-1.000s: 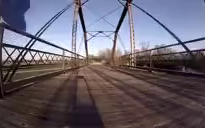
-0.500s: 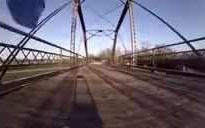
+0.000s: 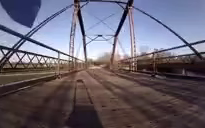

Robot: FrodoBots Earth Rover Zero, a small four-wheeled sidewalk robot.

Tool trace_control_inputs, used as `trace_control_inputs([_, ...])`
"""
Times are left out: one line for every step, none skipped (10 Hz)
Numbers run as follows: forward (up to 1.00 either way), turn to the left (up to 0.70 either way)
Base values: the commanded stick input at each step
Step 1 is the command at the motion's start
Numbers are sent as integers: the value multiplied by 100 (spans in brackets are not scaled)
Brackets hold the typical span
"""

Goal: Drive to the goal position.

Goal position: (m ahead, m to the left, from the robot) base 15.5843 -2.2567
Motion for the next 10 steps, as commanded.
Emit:
trace_control_inputs([70,0])
trace_control_inputs([70,0])
trace_control_inputs([70,0])
trace_control_inputs([70,0])
trace_control_inputs([70,0])
trace_control_inputs([70,0])
trace_control_inputs([70,0])
trace_control_inputs([70,0])
trace_control_inputs([70,0])
trace_control_inputs([70,0])
